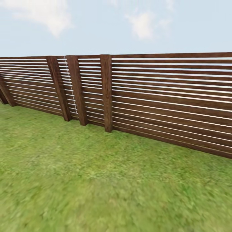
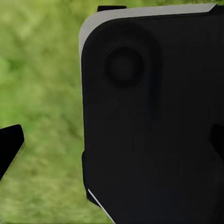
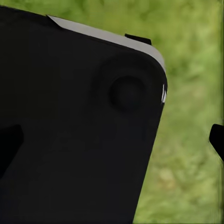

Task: Take the three Easter eggs out of the wicker basket on the lawn in the garden, then place them on the lawn next to a single tree (choose any tree) so that all three eggs are next to the same tree and none are left in the basket.

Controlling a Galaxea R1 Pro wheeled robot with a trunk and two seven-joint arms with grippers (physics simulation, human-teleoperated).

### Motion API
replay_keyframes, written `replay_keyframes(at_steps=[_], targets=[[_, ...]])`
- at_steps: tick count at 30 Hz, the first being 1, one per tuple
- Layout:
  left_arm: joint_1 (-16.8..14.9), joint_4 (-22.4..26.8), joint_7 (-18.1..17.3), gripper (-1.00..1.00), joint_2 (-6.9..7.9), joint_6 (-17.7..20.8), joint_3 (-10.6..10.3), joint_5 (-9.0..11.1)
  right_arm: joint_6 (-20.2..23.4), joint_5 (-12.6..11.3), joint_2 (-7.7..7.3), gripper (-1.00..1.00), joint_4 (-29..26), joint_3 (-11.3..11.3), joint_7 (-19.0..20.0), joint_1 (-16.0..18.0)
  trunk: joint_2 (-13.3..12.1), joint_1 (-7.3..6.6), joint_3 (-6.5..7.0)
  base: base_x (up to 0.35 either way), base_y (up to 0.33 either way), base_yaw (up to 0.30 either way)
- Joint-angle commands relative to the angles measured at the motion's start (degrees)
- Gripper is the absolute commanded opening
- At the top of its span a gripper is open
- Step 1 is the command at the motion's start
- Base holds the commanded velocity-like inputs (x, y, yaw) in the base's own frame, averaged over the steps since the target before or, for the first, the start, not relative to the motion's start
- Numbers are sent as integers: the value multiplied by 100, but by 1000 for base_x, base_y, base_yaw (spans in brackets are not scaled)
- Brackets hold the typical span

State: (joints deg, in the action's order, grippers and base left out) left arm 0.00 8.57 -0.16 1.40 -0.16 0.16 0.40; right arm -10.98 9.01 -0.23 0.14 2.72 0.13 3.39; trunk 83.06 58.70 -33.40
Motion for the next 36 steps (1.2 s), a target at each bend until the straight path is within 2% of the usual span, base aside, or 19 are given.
replay_keyframes(at_steps=[1,3,7,26,31,36], targets=[[0,5,-2,100,0,-2,1,4,-17,75,1,100,4,21,-4,3,2,3,-5,322,0,1],[0,5,-2,100,0,-2,1,4,-18,178,3,100,4,19,-10,4,2,3,-5,323,0,0],[0,5,-2,100,0,-2,1,4,-12,226,5,100,4,18,-12,2,2,3,-5,323,0,0],[0,5,-2,100,0,-2,1,4,-29,231,18,100,11,-1,-28,3,2,3,-5,322,0,1],[0,5,-2,100,0,-2,3,6,-43,234,43,100,21,-8,-30,4,2,3,4,286,0,197],[0,5,-2,100,0,-2,5,12,-44,236,54,100,21,-9,-44,4,2,3,6,55,0,285]])
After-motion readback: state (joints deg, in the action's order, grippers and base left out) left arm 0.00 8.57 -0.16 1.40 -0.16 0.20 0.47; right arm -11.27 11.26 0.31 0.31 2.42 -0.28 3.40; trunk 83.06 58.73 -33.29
